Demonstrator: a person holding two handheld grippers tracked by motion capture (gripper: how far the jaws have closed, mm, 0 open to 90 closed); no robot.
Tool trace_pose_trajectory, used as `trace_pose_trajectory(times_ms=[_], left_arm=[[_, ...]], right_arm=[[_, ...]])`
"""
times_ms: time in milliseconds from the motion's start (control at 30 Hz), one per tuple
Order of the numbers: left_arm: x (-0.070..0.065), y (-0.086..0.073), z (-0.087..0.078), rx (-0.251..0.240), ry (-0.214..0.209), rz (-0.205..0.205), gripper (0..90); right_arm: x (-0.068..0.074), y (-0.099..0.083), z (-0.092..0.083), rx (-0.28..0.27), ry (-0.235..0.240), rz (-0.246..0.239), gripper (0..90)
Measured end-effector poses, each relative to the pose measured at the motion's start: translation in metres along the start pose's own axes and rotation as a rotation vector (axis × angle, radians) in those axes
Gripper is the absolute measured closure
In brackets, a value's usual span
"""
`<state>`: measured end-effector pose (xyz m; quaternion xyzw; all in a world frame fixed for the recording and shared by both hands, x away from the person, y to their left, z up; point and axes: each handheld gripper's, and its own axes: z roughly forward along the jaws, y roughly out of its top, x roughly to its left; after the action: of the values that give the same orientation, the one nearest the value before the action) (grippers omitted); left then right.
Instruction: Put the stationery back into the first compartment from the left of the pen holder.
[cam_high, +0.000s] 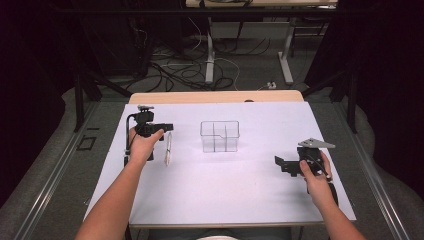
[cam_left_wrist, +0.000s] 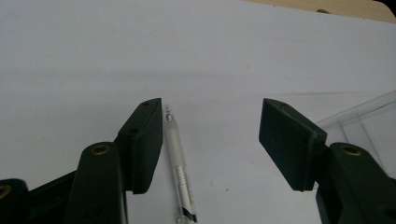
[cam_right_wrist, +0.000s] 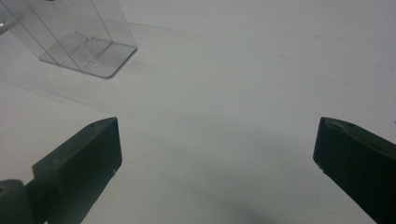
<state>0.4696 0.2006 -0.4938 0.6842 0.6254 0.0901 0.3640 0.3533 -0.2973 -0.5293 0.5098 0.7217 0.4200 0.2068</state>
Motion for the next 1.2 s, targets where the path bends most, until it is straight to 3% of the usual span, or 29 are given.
trace_pose_trajectory(times_ms=[100,433,700,967,1200], left_arm=[[0.002,0.000,0.005,0.038,-0.008,-0.011,42.5],[0.009,0.000,0.020,0.088,-0.024,-0.093,49.0],[0.013,-0.001,0.028,0.137,-0.025,-0.110,56.6],[0.024,-0.001,0.038,0.162,0.013,-0.105,62.3],[0.028,-0.002,0.044,0.181,-0.001,-0.108,65.9]], right_arm=[[0.000,0.000,0.000,0.000,0.000,-0.002,0.8],[-0.002,-0.001,0.001,0.004,-0.002,0.002,1.9],[-0.004,-0.001,0.000,0.001,0.002,0.017,3.1],[-0.004,-0.002,0.002,0.010,0.009,0.014,5.2],[-0.004,-0.003,0.002,0.012,0.017,0.034,6.1]])
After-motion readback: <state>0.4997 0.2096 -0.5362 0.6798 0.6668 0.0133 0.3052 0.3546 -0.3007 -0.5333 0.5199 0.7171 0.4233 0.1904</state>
